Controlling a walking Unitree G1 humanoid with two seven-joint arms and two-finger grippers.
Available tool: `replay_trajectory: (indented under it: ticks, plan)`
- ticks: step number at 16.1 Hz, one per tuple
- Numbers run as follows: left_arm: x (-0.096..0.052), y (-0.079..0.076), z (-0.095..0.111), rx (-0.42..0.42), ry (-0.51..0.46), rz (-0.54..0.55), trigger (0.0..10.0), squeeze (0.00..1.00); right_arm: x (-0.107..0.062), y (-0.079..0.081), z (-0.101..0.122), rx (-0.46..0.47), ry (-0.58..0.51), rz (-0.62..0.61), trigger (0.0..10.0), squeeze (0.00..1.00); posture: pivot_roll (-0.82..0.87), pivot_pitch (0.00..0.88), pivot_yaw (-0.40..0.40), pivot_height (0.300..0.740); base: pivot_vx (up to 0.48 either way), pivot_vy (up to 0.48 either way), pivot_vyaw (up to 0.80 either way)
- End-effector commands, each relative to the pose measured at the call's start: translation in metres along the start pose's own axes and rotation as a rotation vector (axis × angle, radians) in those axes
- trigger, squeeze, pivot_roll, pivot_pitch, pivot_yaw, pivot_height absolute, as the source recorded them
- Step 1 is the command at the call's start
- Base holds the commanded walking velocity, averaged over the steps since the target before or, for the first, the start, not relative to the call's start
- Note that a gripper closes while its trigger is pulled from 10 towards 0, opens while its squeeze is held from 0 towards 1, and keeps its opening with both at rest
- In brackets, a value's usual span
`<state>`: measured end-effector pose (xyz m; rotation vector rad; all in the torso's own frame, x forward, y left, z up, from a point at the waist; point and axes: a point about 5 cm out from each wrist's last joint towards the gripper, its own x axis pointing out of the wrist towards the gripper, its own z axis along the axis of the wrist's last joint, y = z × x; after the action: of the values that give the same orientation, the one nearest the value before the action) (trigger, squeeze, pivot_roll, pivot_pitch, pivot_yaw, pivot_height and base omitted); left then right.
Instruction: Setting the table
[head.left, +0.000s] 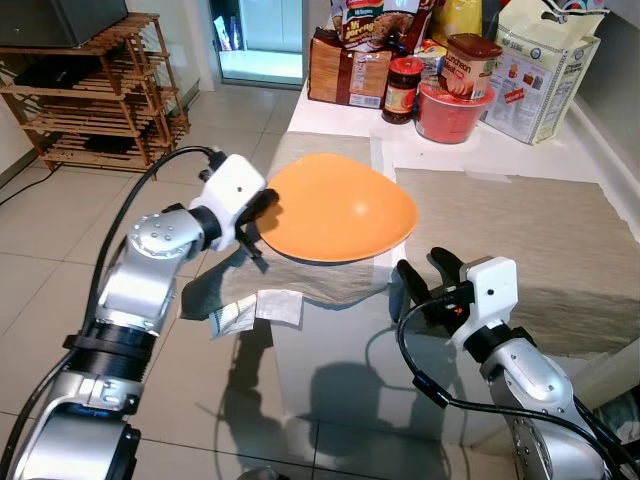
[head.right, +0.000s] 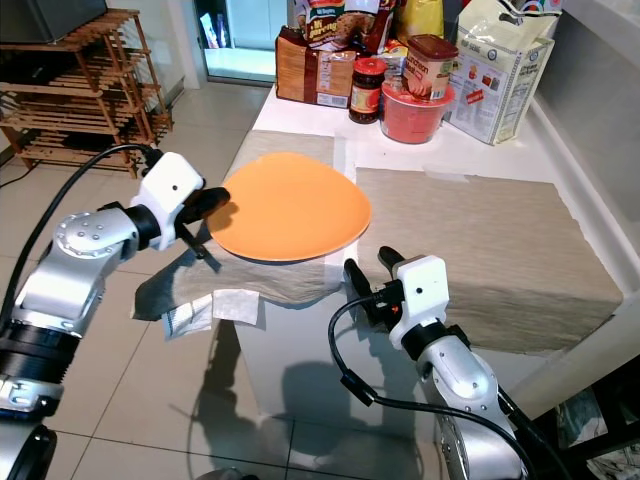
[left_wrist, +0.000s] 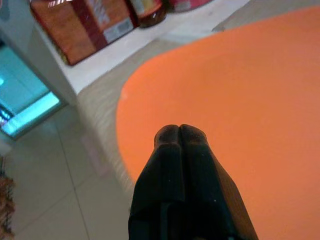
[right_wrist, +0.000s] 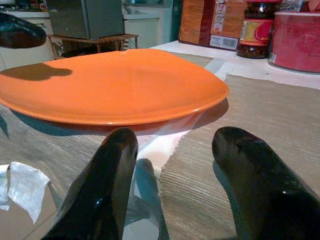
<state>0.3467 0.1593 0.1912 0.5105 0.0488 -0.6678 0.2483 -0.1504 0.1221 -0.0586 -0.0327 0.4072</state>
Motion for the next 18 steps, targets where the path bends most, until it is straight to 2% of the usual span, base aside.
replay_trajectory:
  ticks: [1,2,3,6,9,13,18]
  plan:
    - [-0.002,-0.002,0.005,0.007,-0.018,-0.001,10.0,0.00,0.002,-0.003,0.001,-0.003,-0.009,-0.003,10.0,0.00,0.04,0.000,-0.008,0.740,0.000,0.000,0.00]
    - [-0.004,0.000,0.003,0.009,-0.008,0.009,10.0,0.00,0.002,-0.003,0.001,-0.004,-0.009,-0.003,10.0,0.00,0.04,0.000,-0.008,0.740,0.000,0.000,0.00]
    - [-0.009,0.003,-0.004,0.057,0.035,0.030,10.0,0.00,0.002,-0.003,0.001,-0.004,-0.008,-0.003,10.0,0.00,0.04,0.000,-0.006,0.740,0.000,0.000,0.00]
    - [-0.022,0.018,-0.026,-0.004,0.155,0.133,10.0,0.00,0.000,-0.001,-0.001,-0.001,0.002,0.002,10.0,0.00,0.04,0.000,-0.015,0.740,0.000,0.000,0.00]
    - [-0.021,0.010,-0.030,0.011,0.182,0.106,10.0,0.00,0.002,0.000,-0.002,0.000,0.004,0.011,10.0,0.00,0.05,0.000,-0.014,0.740,0.000,0.000,0.00]
    - [-0.021,0.008,-0.036,0.012,0.228,0.104,10.0,0.00,0.000,0.001,-0.003,0.003,0.009,0.013,10.0,0.00,0.04,0.000,-0.012,0.740,0.000,0.000,0.00]
    - [-0.015,0.001,-0.027,-0.012,0.187,0.079,10.0,0.00,0.000,0.002,-0.005,0.005,0.011,0.012,10.0,0.00,0.05,0.001,0.002,0.740,0.000,0.000,0.00]
